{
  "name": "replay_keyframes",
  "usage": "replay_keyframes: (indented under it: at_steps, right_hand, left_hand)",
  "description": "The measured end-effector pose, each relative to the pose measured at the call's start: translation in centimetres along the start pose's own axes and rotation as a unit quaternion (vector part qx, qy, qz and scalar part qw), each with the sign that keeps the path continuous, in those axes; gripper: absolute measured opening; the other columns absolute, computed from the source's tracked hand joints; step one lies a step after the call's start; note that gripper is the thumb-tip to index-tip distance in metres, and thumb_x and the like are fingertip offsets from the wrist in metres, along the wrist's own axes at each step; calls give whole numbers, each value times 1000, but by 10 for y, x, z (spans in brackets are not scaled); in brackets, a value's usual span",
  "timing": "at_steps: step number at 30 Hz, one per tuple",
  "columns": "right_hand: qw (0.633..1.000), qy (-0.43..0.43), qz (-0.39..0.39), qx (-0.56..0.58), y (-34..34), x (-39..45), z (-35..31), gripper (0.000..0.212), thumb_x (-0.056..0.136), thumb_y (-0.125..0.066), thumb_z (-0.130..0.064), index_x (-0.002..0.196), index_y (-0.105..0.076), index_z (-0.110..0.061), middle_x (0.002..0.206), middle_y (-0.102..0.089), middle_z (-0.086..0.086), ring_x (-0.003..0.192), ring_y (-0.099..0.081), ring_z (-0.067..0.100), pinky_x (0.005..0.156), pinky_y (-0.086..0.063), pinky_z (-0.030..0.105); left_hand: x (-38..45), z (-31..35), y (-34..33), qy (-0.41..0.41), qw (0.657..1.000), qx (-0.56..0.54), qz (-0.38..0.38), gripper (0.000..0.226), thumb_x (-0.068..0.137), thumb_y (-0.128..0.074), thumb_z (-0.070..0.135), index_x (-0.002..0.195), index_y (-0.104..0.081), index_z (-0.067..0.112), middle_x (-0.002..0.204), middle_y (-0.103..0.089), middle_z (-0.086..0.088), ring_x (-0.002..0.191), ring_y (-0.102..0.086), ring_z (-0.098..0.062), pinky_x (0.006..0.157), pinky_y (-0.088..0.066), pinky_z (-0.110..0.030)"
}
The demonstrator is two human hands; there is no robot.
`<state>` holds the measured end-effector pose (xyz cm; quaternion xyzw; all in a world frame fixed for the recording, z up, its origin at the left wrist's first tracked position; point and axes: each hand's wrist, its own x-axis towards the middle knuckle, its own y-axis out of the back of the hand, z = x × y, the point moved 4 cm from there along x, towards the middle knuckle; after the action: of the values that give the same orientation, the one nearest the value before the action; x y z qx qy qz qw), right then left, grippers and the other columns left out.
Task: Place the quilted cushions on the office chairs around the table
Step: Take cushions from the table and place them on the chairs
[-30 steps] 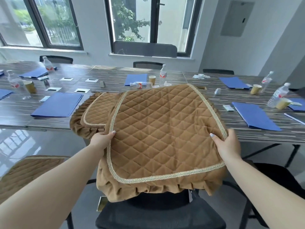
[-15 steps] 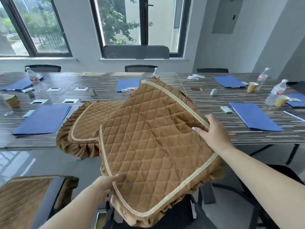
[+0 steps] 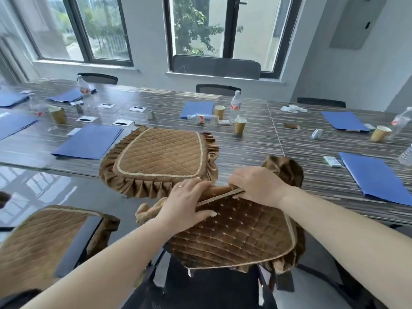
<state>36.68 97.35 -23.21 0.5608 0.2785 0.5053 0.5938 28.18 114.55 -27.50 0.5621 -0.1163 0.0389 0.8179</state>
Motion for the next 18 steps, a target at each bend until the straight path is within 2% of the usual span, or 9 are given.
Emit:
replay_keyframes:
  at_steps: [1,3,5,7,9,12,14,16,18]
  right_hand:
    - [1000,11,13,9,4,4,-1,39,64,-83,-32,91,-57,-21,82,-62,-4,70,-64,17,53,-51,28]
    - [999,16,37,36,11,11,-3,37,66,-82,-30,93,-58,-19,85,-63,-2,75,-65,20,59,-53,30]
    - [995,-16,72,64,14,12,1,42,69,-82,-29,102,-59,-18,99,-64,2,91,-64,24,78,-55,37]
    - [985,-95,103,97,14,8,12,55,71,-81,-29,119,-56,-16,123,-58,8,115,-55,28,101,-45,45]
    - [958,-229,102,140,6,-11,32,73,76,-78,-32,138,-43,-16,145,-40,10,136,-36,28,114,-30,47]
    - [876,-433,44,209,-31,-63,59,95,77,-75,-42,150,-20,-18,158,-18,7,146,-16,25,118,-18,41]
    - [802,-536,7,262,-60,-99,62,106,73,-76,-47,152,-12,-16,159,-15,9,146,-15,27,117,-19,42]
    - [710,-618,-4,339,-85,-126,57,113,69,-79,-47,152,-11,-11,159,-19,13,145,-20,31,116,-22,44]
    - [618,-653,-16,437,-110,-144,50,117,63,-83,-48,151,-15,-12,156,-28,12,140,-32,33,114,-29,47]
  left_hand:
    - [2,5,1,6,1000,14,-8,68,81,-62,57,138,-45,25,133,-56,1,126,-50,-20,103,-37,-33]
    - [6,5,9,54,998,-13,43,43,85,-58,54,119,-57,27,111,-68,6,106,-62,-19,85,-46,-32]
    - [6,1,16,78,992,-23,99,29,88,-56,51,100,-62,25,92,-70,8,90,-65,-19,73,-47,-33]
    - [5,-7,20,106,987,-34,116,29,88,-55,50,92,-62,23,83,-69,7,81,-64,-18,69,-47,-34]
    - [3,-19,27,153,976,-89,125,27,87,-58,49,81,-59,22,72,-64,8,72,-60,-16,63,-44,-34]
    - [-3,-37,42,207,940,-224,155,15,88,-63,38,81,-61,25,73,-64,11,74,-60,-14,66,-44,-30]
    - [-8,-49,48,254,895,-326,170,16,89,-64,37,87,-67,21,84,-72,0,84,-68,-24,78,-54,-41]
    - [-16,-59,49,302,819,-453,182,15,88,-64,40,90,-68,25,94,-75,-9,90,-71,-29,83,-57,-47]
    - [-21,-67,45,328,742,-556,182,20,88,-64,40,98,-68,24,100,-75,-13,90,-73,-28,79,-58,-44]
